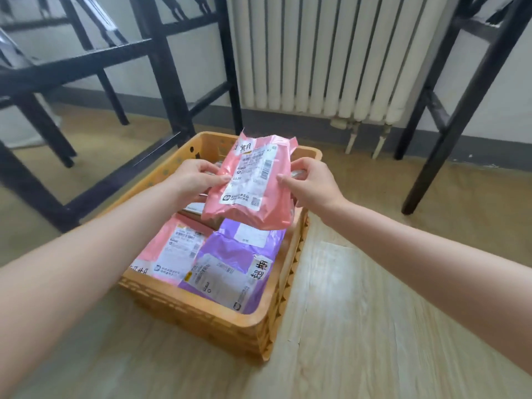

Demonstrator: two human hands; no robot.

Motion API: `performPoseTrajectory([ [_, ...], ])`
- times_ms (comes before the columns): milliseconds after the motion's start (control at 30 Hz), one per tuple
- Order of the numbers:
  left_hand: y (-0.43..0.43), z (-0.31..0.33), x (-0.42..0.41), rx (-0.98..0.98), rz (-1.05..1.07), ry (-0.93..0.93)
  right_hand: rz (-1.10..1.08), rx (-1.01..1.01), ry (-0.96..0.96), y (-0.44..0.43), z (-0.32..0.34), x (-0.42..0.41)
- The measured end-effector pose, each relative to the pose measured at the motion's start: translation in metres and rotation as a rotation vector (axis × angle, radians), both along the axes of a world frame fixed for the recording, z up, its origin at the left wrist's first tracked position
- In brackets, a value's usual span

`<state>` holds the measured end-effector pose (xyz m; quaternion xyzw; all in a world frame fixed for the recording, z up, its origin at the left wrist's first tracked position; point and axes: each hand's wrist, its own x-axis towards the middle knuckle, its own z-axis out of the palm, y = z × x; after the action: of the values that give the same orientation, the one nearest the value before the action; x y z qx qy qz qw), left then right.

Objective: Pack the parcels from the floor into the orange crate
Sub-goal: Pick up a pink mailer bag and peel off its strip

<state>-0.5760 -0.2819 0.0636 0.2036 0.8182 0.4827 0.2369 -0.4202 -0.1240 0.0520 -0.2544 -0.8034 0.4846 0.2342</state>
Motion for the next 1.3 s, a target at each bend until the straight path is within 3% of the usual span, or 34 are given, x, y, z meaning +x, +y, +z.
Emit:
performPoseTrajectory([
  [200,-0.06,-0.012,-0.051,-0.379,0.035,0.373,0.141,0.16,-0.309,-0.05,-0.014,-0.066],
  [367,-0.103,-0.03,-0.082,-0.566,0.046,0.507,0.263,0.3,-0.517,-0.094,-0.029,-0.115],
  [600,-0.11,-0.052,-0.095,-0.924,-0.12,0.725,0.374,0.438,-0.778,-0.122,-0.071,-0.149],
  [833,-0.103,-0.077,-0.096,-1.092,-0.225,0.644,0.446,0.52,-0.979,-0.141,-0.102,-0.15],
  [1100,-0.098,-0.096,-0.099,-1.072,-0.22,0.462,0.553,0.549,-1.139,-0.151,-0.112,-0.156],
  [1300,-0.097,-0.095,-0.096,-1.12,-0.213,0.473,0.518,0.574,-1.053,-0.148,-0.111,-0.154],
])
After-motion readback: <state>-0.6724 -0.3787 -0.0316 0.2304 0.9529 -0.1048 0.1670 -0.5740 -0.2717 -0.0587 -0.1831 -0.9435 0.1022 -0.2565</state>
